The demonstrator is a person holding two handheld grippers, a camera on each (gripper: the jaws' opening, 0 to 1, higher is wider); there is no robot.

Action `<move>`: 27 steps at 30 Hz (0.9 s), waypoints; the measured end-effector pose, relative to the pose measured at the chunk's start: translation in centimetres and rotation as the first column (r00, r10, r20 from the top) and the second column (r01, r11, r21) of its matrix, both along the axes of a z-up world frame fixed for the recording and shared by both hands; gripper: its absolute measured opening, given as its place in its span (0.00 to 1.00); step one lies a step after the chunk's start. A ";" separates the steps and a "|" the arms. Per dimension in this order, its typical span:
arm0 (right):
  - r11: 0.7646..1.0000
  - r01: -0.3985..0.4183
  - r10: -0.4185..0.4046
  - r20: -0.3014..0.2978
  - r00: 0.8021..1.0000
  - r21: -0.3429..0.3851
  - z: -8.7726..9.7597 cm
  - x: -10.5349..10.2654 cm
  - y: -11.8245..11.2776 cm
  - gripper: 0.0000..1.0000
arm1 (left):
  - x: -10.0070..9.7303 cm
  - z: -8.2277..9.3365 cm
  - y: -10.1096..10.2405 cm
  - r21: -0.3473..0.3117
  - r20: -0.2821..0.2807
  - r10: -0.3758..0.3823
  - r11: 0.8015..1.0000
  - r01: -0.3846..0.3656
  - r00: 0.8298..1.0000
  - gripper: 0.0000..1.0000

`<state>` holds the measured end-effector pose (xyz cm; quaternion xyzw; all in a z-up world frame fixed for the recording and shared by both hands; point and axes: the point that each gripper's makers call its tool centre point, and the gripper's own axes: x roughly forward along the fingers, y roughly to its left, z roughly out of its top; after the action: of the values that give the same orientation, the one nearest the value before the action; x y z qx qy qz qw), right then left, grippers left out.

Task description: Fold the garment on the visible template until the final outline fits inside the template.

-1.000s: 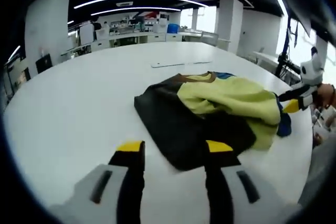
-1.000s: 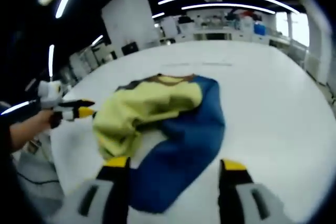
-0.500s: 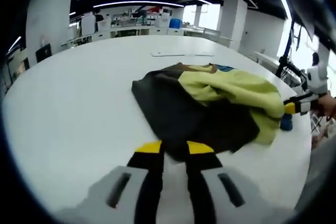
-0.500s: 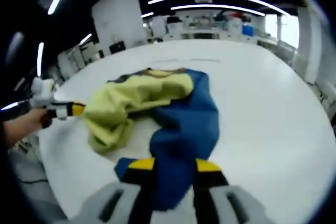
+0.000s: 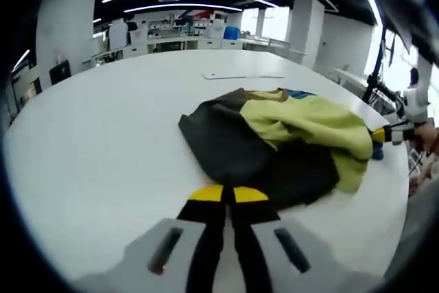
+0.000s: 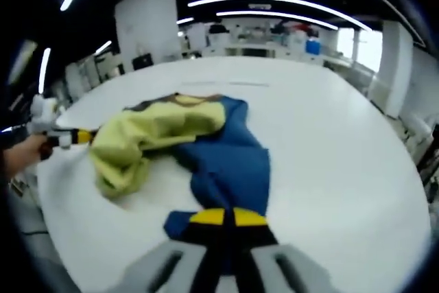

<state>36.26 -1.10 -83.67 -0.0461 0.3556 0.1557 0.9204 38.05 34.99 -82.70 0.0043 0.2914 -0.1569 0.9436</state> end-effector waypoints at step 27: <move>0.984 0.107 -0.105 0.023 0.994 -0.144 0.8 3.9 -9.2 0.00 | 0.7 0.4 5.4 0.024 0.001 0.089 0.996 -0.089 0.996 0.00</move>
<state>40.18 -10.26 -82.85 -0.0951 0.3610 0.0799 0.9243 38.79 40.43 -82.35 0.0027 0.2933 -0.1114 0.9495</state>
